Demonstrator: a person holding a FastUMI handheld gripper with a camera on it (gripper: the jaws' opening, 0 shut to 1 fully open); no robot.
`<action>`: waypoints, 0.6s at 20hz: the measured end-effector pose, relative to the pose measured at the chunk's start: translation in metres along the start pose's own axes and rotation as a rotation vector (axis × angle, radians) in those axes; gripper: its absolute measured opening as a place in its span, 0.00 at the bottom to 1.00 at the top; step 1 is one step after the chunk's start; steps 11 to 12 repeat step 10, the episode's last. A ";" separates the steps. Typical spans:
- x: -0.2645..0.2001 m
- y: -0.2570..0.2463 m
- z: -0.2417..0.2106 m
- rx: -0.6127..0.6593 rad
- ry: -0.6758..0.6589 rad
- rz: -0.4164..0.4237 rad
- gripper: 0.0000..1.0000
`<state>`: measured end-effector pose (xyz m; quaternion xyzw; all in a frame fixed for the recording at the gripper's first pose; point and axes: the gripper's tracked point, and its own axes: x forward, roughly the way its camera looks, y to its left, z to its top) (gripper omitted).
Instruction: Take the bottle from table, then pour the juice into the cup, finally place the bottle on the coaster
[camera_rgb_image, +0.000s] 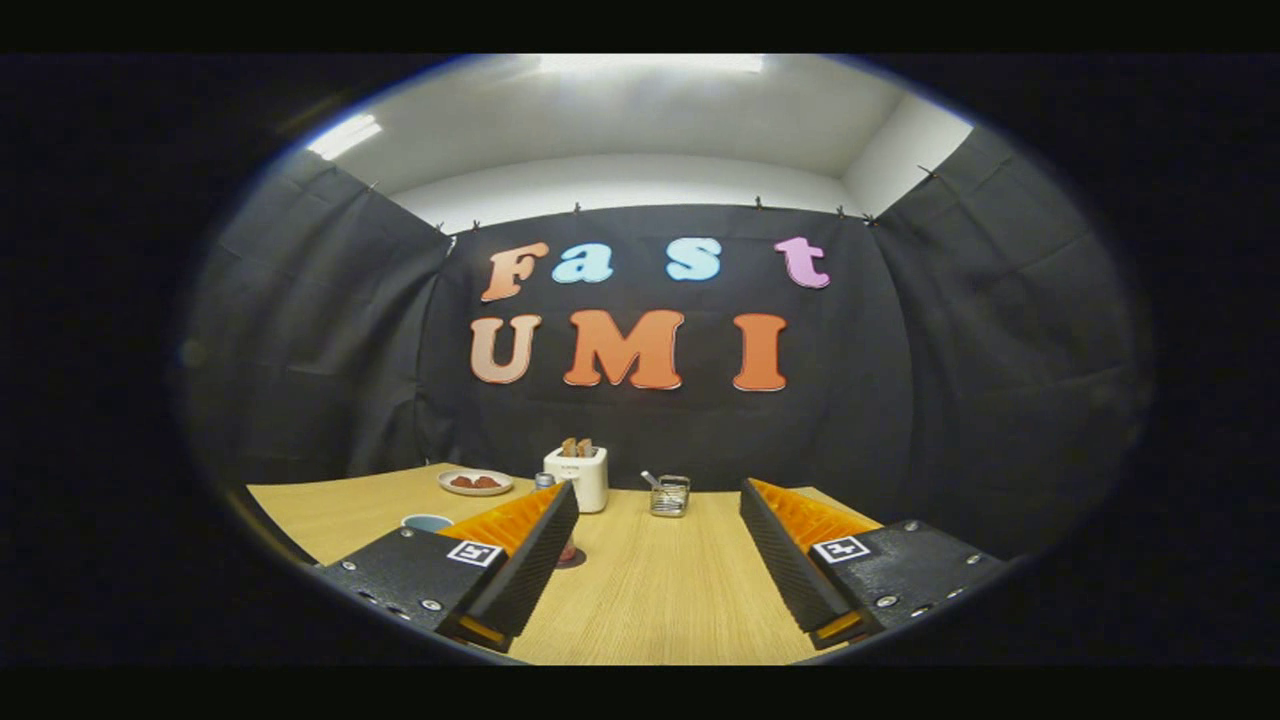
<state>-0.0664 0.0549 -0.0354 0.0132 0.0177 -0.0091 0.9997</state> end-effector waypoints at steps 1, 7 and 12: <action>-0.001 0.002 -0.002 -0.006 0.004 0.002 0.97; 0.002 0.011 0.005 -0.023 -0.030 -0.007 0.97; 0.004 0.014 0.003 -0.028 -0.030 -0.005 0.97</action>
